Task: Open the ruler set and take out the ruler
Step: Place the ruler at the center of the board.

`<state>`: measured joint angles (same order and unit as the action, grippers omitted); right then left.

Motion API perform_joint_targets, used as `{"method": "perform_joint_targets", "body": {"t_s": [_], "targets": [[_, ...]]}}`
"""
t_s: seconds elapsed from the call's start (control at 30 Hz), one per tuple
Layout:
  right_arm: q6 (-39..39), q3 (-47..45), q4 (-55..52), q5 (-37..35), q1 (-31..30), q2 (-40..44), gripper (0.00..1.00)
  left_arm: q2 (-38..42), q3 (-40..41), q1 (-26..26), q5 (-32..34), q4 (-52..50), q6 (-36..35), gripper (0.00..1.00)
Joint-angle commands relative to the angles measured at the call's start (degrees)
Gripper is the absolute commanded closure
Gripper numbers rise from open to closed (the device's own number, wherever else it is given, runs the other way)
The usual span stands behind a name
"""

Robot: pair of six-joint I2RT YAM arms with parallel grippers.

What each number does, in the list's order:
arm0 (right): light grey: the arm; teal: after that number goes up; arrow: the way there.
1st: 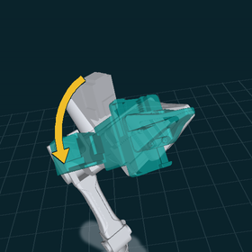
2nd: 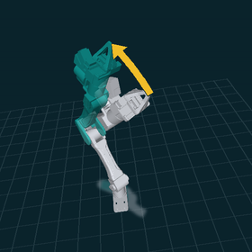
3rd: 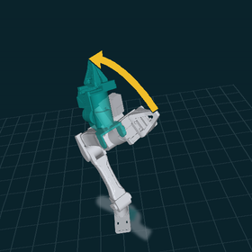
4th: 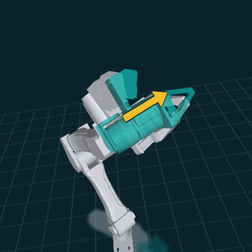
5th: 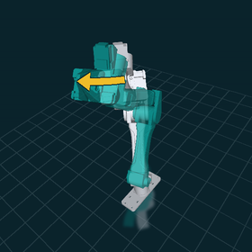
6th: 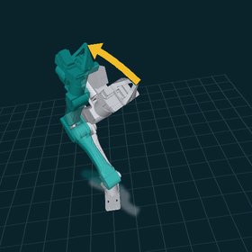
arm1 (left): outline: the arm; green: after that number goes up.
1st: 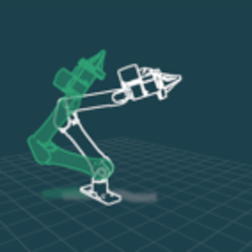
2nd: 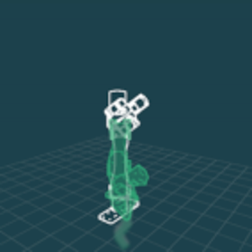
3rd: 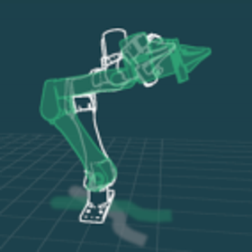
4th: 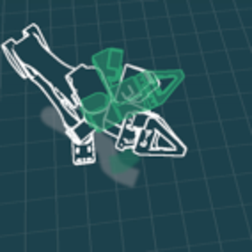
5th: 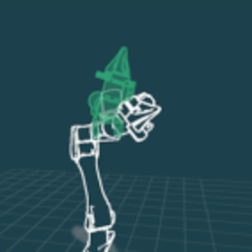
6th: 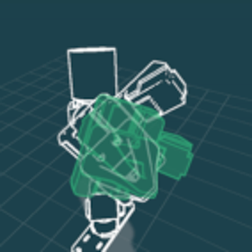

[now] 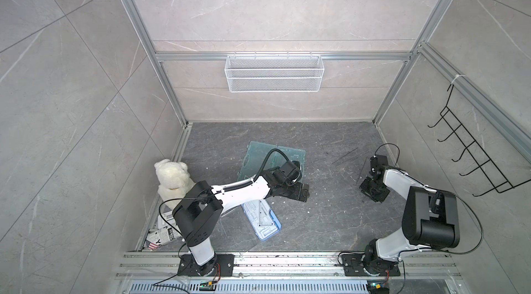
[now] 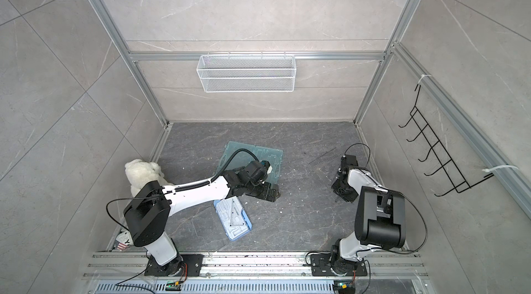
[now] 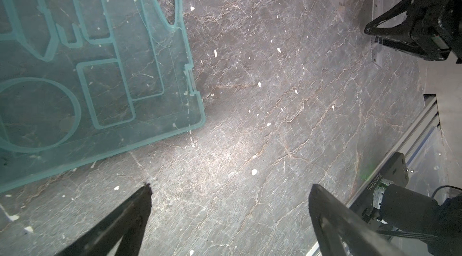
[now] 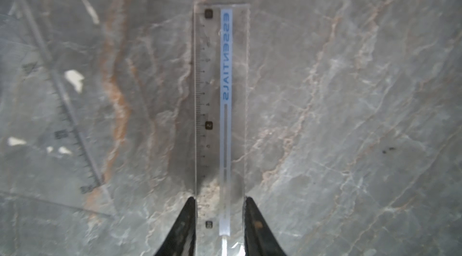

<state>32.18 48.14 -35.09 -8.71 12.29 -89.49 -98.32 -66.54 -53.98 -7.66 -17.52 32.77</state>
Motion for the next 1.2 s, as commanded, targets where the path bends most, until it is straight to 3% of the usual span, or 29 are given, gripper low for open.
{"method": "perform_joint_targets", "body": {"t_s": [0.0,0.53,0.77,0.93,1.03,1.17], "targets": [[1.5,-1.5,0.1,-0.5,1.4,1.1,0.68,0.4,-0.7,0.0,-1.1,1.4,-2.1,0.00],[2.5,-1.7,3.6,3.3,2.1,-2.8,0.67,0.8,0.3,0.1,-1.0,1.7,-2.6,0.00],[1.3,-0.1,2.6,2.8,2.1,-3.1,0.56,0.7,0.1,0.1,-0.1,1.7,-2.2,0.00],[1.1,0.3,1.9,5.8,2.1,0.8,0.53,2.7,1.3,0.9,2.8,1.7,-0.9,0.00],[0.0,1.4,0.6,7.9,-1.6,6.7,0.53,7.6,5.4,2.9,5.4,4.2,1.1,0.00],[-3.8,6.9,-2.7,5.6,-15.6,12.0,0.53,16.0,12.9,10.9,1.9,8.4,6.7,0.00]]}}
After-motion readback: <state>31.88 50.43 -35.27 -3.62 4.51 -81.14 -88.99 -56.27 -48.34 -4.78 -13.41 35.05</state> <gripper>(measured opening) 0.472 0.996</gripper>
